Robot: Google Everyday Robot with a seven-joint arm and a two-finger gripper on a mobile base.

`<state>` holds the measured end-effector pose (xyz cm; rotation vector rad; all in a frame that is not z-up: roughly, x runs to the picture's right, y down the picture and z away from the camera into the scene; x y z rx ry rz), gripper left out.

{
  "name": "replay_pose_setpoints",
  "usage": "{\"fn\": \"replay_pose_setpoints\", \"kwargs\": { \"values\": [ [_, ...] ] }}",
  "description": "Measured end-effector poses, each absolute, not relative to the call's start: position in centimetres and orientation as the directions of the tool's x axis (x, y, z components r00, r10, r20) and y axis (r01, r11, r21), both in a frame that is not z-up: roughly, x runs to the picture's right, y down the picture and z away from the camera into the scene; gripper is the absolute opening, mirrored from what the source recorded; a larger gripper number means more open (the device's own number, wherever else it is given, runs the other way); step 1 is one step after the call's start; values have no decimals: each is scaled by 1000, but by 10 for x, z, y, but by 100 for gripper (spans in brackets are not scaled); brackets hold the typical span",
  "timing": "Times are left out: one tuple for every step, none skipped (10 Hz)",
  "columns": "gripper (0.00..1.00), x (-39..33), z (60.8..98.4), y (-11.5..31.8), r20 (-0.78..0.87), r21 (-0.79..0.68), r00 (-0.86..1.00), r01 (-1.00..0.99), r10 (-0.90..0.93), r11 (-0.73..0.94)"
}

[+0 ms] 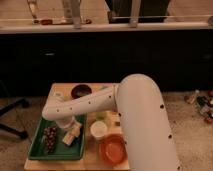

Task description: Wipe tray with eraser

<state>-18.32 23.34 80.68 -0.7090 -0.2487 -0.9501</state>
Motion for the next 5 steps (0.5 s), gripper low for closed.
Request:
{"fn": "replay_pose_setpoints", "kwargs": {
  "values": [
    [0,-184,811,228,487,-444,576,810,-656,382],
    [0,-188,817,219,482,-440,577,810,-660,388],
    [0,-199,819,215,486,-428,570,816,-663,387],
    [0,-206,819,213,491,-418,563,822,-665,387],
    [0,-210,819,212,496,-407,555,828,-668,385]
  ]
}}
